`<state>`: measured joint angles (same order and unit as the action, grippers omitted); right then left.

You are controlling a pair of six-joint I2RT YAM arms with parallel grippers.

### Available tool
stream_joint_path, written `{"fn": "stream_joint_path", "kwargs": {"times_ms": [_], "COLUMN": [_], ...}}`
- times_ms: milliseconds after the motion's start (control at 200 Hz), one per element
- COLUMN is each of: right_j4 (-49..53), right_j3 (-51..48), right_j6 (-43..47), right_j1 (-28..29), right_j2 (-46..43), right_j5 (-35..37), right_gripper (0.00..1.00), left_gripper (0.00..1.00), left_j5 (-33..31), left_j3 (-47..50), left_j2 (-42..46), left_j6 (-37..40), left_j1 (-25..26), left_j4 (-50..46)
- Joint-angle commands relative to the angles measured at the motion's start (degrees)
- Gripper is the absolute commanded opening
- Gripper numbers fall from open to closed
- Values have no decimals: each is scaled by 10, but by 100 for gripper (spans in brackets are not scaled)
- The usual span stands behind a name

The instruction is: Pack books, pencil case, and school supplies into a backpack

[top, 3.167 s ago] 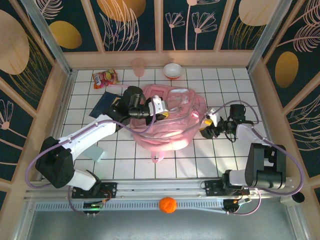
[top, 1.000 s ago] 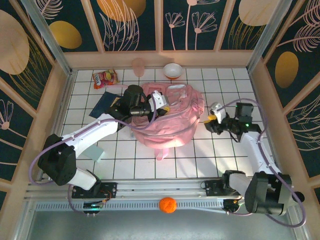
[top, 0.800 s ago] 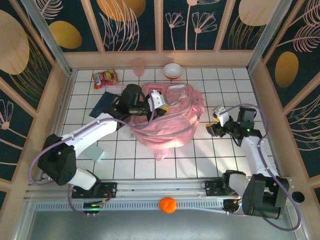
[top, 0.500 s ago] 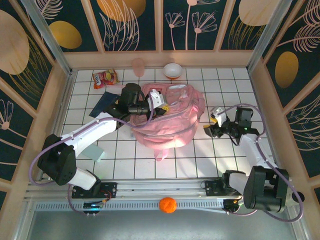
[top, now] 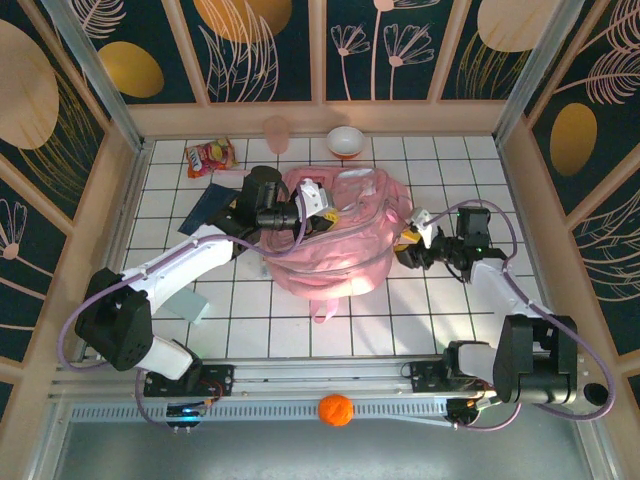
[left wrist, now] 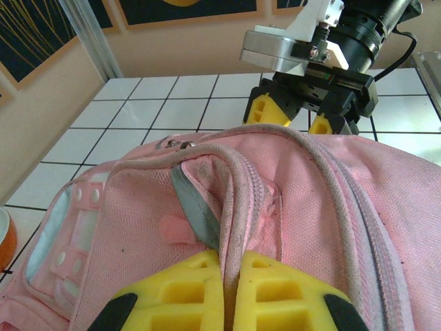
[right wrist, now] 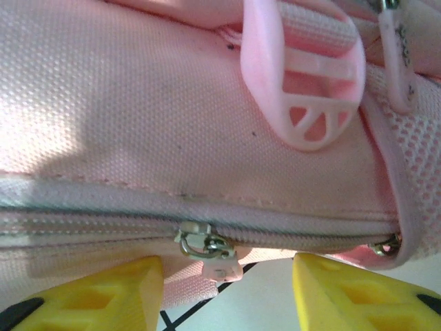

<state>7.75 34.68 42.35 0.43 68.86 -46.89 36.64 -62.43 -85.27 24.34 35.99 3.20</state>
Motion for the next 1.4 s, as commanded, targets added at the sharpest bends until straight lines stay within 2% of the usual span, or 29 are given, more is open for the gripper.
{"fn": "stream_joint_path", "kwargs": {"times_ms": [0,145,380,550,761,911,1071,1396], "right_j4": [-35,-38,-28,-17,23,63,78,100], "right_j3": [17,19,17,16,25,48,66,103], "right_j6": [-12,-15,-18,-33,-51,-78,-150,-319], "right_j1": [5,4,3,5,33,86,152,256], "right_j2": [1,-6,-24,-52,-85,-91,-93,-81], "right_j5": [-23,-26,-18,-20,-8,10,45,125], "right_gripper": [46,31,0,0,0,0,0,0], "left_gripper": [0,0,0,0,0,0,0,0], "left_j5": [51,44,10,-78,-139,-209,-272,-321], "left_j3": [-32,-31,-27,-18,-17,-20,-28,-48], "left_j2": [29,30,32,36,31,21,5,-25], "left_j6": [8,10,3,-15,-41,-66,-85,-132], "left_j1": [-1,-1,-1,-1,2,11,28,60], "left_j4": [73,72,80,95,98,99,88,80]}}
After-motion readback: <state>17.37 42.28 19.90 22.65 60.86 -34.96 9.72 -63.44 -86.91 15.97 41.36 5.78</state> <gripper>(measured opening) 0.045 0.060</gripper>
